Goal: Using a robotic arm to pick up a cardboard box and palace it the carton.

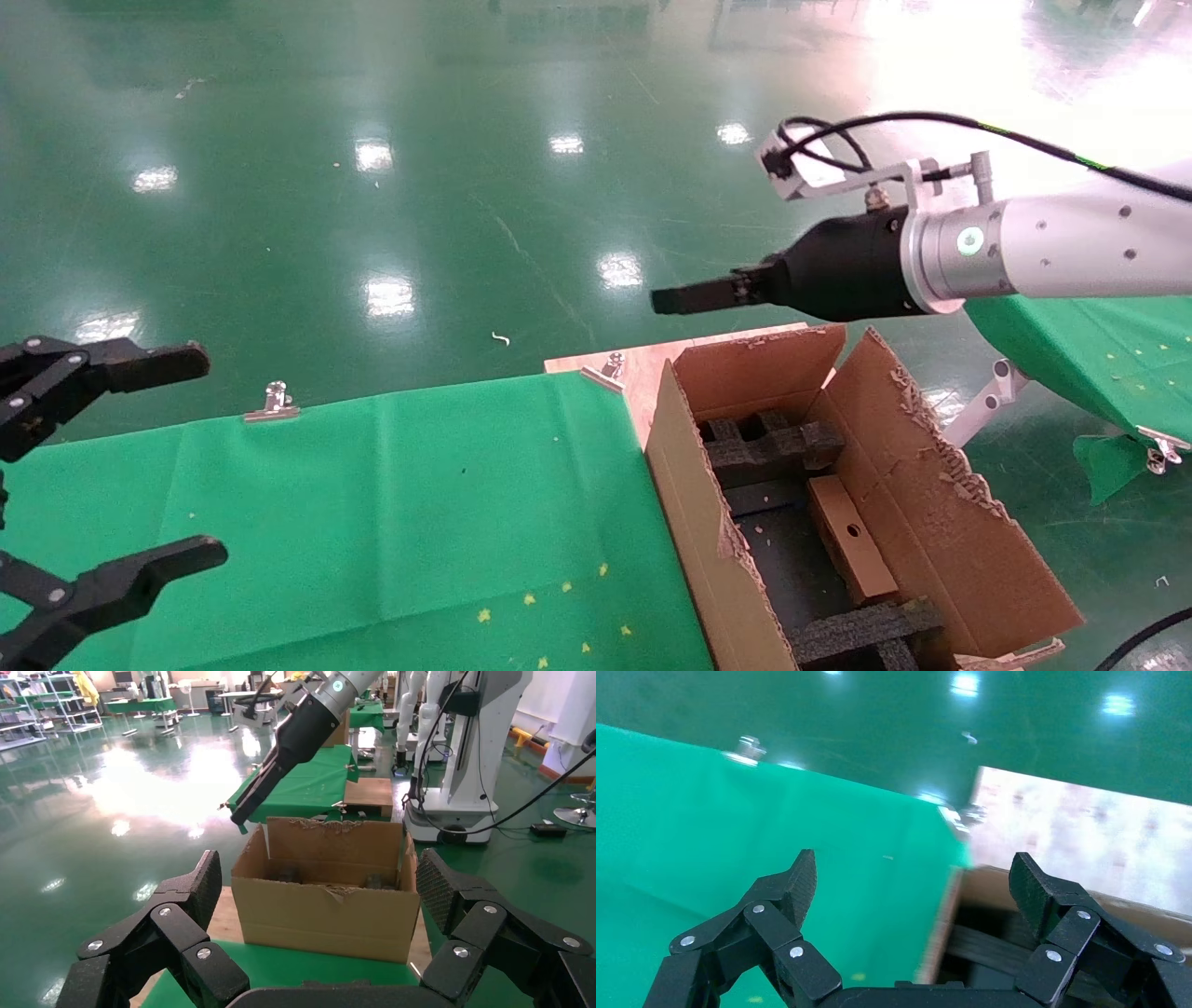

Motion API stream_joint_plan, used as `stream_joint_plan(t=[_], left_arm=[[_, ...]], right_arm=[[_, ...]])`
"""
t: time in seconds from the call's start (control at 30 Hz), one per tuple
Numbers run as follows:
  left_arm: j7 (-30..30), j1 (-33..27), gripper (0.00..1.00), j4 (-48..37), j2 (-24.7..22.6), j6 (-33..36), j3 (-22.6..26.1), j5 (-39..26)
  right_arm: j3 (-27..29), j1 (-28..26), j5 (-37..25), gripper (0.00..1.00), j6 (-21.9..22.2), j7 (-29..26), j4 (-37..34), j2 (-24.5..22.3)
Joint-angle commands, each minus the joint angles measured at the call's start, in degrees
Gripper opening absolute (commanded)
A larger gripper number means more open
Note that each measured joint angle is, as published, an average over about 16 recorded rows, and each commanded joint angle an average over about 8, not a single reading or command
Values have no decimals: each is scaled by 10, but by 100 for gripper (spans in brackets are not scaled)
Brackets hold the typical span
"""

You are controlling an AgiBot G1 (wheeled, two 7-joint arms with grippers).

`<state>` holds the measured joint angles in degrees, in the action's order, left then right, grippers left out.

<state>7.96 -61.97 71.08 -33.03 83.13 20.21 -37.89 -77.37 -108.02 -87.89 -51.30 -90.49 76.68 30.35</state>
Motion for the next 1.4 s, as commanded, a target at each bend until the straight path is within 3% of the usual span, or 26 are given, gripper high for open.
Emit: stream_joint_plan(t=[0.03, 0.4, 1.4], left_arm=[[0, 0, 100, 0, 0, 0, 0, 0], [0, 0, 100, 0, 0, 0, 0, 0], [0, 0, 100, 0, 0, 0, 0, 0]], right_arm=[[9, -8, 27, 100, -10, 17, 5, 0], [29, 12, 38, 100, -20, 40, 0, 2], [328, 244, 254, 100, -186, 428, -16, 25]])
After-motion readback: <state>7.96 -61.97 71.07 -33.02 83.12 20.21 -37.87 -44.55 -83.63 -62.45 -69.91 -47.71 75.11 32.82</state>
